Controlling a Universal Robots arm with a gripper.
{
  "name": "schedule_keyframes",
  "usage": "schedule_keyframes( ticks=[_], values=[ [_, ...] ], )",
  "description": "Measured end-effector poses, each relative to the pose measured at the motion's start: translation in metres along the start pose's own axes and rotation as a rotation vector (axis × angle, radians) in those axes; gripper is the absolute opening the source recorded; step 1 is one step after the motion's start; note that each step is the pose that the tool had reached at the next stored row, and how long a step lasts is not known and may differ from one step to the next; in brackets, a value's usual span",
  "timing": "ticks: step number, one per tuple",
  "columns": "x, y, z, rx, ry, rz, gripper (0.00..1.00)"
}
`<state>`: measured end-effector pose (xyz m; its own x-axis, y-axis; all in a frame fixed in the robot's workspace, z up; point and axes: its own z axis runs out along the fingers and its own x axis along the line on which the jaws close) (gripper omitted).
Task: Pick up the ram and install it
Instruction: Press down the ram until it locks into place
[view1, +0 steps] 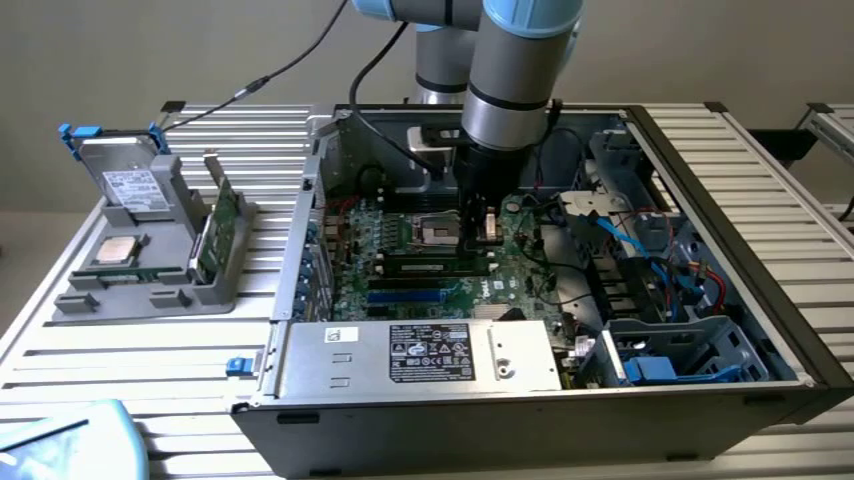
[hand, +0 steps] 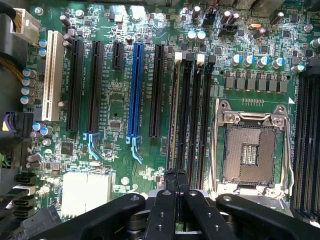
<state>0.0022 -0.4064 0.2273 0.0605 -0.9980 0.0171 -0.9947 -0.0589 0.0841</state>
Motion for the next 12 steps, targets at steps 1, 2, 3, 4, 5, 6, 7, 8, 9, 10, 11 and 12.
schedule_keyframes(
  ticks=[1,2,3,4,5,6,7,8,9,10,11,12],
  values=[
    [0.0,-0.0001,0.0009,0.0001,0.0005,0.0,0.11],
    [0.0,-0.0001,0.0016,0.0001,0.0009,0.0,0.11],
    [0.0,0.0,0.0017,0.0002,0.0009,0.0,0.11],
    [0.0,0.0,0.001,0.0007,-0.0002,0.0,0.11],
    [0.0,0.0009,-0.0025,0.001,-0.001,0.0,0.11],
    [0.0,0.0022,-0.0035,0.0007,0.0,0.0,0.11],
    [0.0,0.0041,-0.0035,0.0009,0.0,0.0,0.11],
    [0.0,0.0071,-0.0032,0.0015,0.0,0.0,0.11],
    [-0.001,0.011,-0.0029,0.0025,0.0001,0.0,0.11],
    [-0.001,0.015,-0.0026,0.0041,0.0003,0.0,0.11],
    [-0.001,0.0235,-0.002,0.0076,0.0007,0.0,0.11],
    [-0.002,0.0276,-0.0016,0.0093,0.0008,0.0,0.11]
  ],
)
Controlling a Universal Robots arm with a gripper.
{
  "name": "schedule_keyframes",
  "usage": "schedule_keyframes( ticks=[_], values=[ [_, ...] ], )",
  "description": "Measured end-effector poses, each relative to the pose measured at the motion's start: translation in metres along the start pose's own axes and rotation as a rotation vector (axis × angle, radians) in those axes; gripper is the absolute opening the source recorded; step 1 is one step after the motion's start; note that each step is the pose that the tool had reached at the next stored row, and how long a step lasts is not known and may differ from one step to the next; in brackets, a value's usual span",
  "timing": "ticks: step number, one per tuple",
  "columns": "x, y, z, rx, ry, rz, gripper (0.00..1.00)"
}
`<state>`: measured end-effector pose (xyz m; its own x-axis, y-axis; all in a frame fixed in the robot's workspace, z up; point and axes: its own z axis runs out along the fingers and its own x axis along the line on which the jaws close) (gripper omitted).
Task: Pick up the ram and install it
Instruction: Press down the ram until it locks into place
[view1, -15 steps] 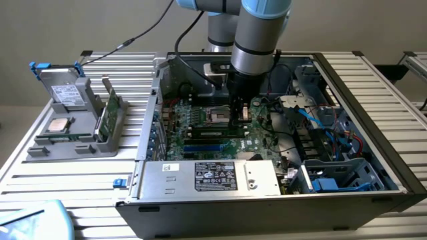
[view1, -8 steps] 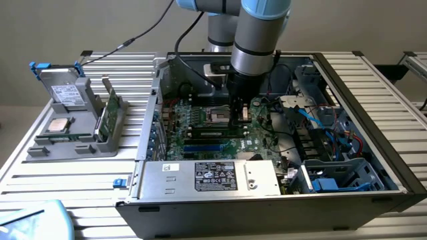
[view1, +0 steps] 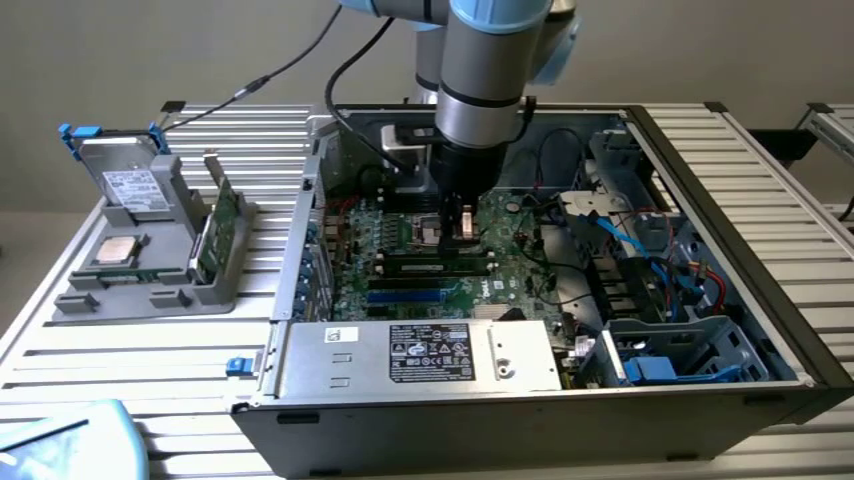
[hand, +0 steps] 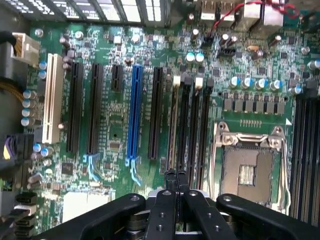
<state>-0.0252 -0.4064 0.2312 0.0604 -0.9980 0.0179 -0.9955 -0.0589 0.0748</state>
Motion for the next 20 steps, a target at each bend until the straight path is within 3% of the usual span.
schedule_keyframes(
  ticks=[5,7,17,19,20],
  values=[
    [-0.001,0.0191,0.0015,0.0072,0.0003,0.0,0.11],
    [-0.001,0.0223,0.0019,0.0097,0.0003,0.0,0.11],
    [-0.002,0.0222,0.0077,0.0113,0.0009,0.0,0.11],
    [-0.002,0.0214,0.0032,0.0092,-0.0018,0.0,0.11],
    [-0.002,0.0205,-0.0012,0.0061,-0.0003,0.0,0.11]
  ],
)
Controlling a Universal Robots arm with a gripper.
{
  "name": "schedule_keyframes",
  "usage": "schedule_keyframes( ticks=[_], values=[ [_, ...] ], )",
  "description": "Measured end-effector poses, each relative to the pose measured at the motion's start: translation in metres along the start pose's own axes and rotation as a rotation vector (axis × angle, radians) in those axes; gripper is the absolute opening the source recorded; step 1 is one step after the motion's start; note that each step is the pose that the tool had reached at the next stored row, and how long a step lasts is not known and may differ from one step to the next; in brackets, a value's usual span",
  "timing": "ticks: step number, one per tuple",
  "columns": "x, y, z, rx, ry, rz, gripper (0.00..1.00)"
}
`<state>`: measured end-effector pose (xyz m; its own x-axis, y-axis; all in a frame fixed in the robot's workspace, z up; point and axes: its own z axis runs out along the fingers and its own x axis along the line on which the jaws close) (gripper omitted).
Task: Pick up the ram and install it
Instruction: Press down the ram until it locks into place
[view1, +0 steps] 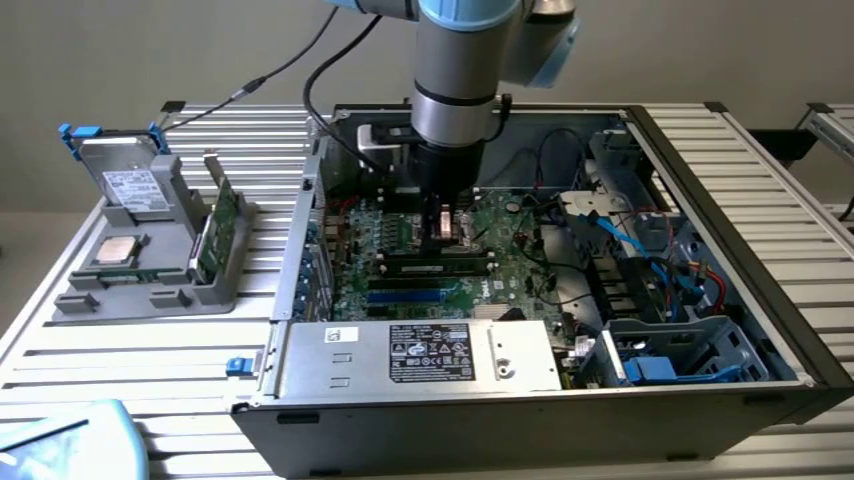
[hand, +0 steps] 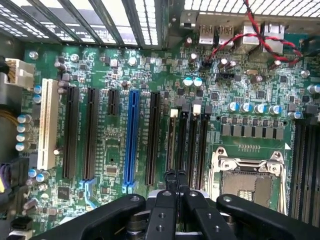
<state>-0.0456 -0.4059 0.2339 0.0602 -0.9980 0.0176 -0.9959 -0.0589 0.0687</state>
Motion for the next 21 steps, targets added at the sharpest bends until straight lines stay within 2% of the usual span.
schedule_keyframes(
  ticks=[3,7,21],
  values=[
    [0.001,-0.0066,-0.0063,-0.0043,0.0003,-0.002,0.11],
    [0.002,-0.0144,-0.0077,-0.0082,0.0002,-0.007,0.11],
    [0.002,-0.0144,-0.0077,-0.0083,0.0002,-0.007,0.11]
  ],
)
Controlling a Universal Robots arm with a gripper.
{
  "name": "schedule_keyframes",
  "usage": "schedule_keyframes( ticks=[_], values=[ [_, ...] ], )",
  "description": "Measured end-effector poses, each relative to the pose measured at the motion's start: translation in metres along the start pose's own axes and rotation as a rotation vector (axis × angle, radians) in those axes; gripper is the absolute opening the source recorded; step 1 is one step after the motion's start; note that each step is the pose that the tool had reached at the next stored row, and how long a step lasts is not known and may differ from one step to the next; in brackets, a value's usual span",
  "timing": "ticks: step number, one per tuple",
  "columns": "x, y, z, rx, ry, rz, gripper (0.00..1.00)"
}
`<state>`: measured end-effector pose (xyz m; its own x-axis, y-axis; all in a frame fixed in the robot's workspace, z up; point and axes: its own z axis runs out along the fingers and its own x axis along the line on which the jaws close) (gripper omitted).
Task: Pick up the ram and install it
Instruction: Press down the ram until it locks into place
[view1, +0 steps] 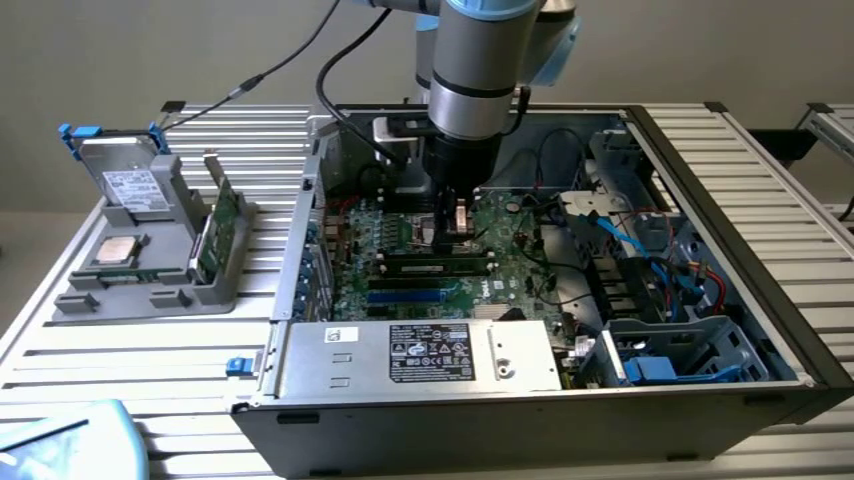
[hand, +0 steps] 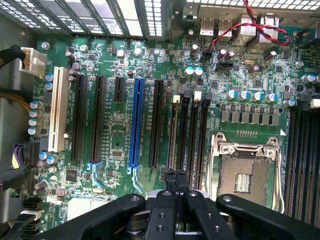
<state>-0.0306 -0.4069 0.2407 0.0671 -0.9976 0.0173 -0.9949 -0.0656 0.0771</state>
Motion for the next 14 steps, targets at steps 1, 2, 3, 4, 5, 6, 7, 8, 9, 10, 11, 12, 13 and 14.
schedule_keyframes(
  ticks=[1,2,3,4,5,6,7,8,9,10,11,12,13,14],
  values=[
    [0.0,0.0,0.0,0.0,0.0,0.0,0.11],
    [0.0,0.0,0.0,0.0,0.0,0.0,0.11],
    [0.0,0.0001,0.0,-0.0001,0.0002,0.0,0.11],
    [0.0,0.0005,0.0001,-0.0002,-0.0002,0.004,0.11],
    [0.0,0.0005,0.0,-0.0005,-0.0011,0.018,0.11],
    [0.0,0.0005,0.0001,-0.0007,-0.0026,0.035,0.11],
    [0.0,0.0005,0.0002,-0.001,-0.0039,0.052,0.11],
    [0.0,0.0005,0.0003,-0.0014,-0.0054,0.071,0.11],
    [0.0,0.0005,0.0003,-0.0016,-0.0066,0.087,0.11],
    [0.0,0.0005,0.0004,-0.002,-0.0081,0.107,0.11],
    [0.0,0.0005,0.0005,-0.0023,-0.0095,0.124,0.11],
    [0.0,0.0005,0.0005,-0.0026,-0.0109,0.142,0.11],
    [0.0,0.0005,0.0006,-0.0029,-0.0122,0.159,0.11],
    [-0.0001,0.0005,0.0007,-0.0032,-0.0136,0.177,0.11]
  ],
)
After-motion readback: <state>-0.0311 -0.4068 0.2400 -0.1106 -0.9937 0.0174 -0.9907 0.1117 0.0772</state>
